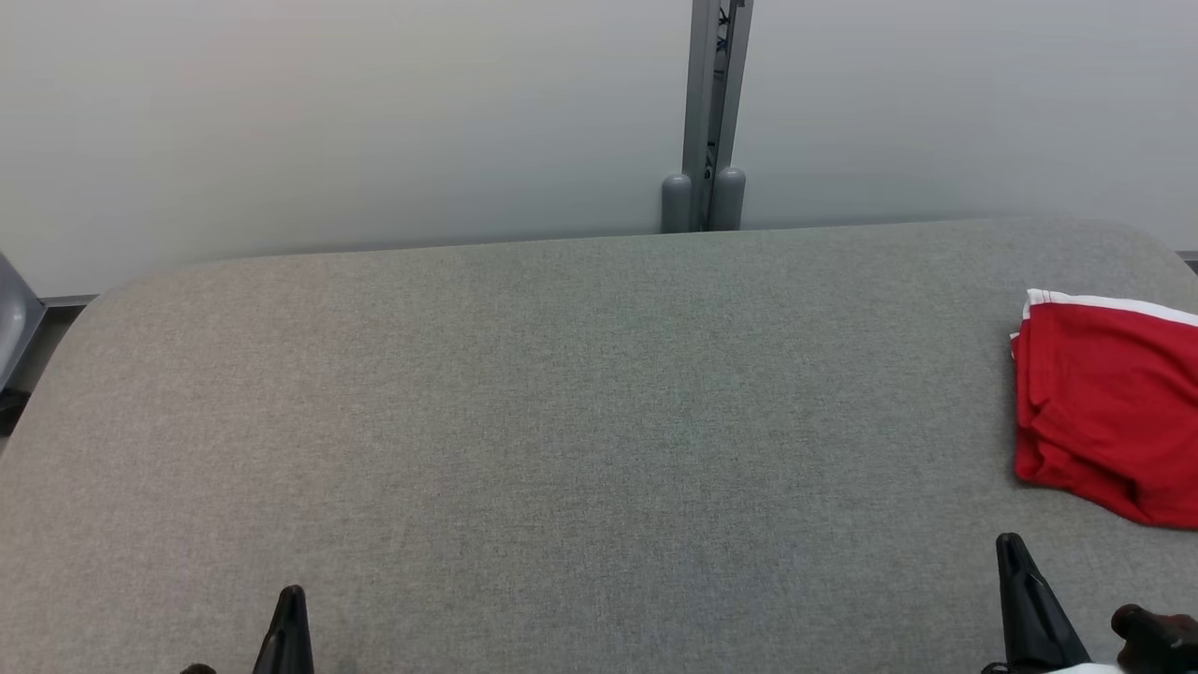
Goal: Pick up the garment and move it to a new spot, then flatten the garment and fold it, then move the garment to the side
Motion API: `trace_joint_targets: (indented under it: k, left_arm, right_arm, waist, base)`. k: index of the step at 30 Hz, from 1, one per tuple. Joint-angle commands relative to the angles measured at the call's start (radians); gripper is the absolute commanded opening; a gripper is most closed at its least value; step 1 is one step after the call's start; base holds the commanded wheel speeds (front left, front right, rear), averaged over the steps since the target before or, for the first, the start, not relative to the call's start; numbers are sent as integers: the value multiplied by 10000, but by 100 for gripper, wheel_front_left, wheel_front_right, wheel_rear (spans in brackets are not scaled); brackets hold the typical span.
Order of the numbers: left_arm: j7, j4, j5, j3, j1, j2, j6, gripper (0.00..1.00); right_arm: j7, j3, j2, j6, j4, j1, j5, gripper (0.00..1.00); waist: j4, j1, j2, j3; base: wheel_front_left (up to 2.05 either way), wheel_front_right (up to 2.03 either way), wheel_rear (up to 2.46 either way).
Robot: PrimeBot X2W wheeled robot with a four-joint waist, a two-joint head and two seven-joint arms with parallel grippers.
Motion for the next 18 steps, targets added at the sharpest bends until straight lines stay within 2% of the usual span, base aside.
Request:
trace_joint_targets:
  k: [1,18]
  left_arm:
    - [99,-115,-457,90,-376,68,-76,0]
    - [782,73,-2970,331,-997,95,-395,0]
  right_arm:
    - [85,-19,-122,0,-122,-327,519,0]
    - [659,-81,-249,0,57,-778,3384,0]
  waist:
    - [1,0,-1,3]
    - [11,0,-1,35]
  base:
    - [0,0,0]
    - [0,0,0]
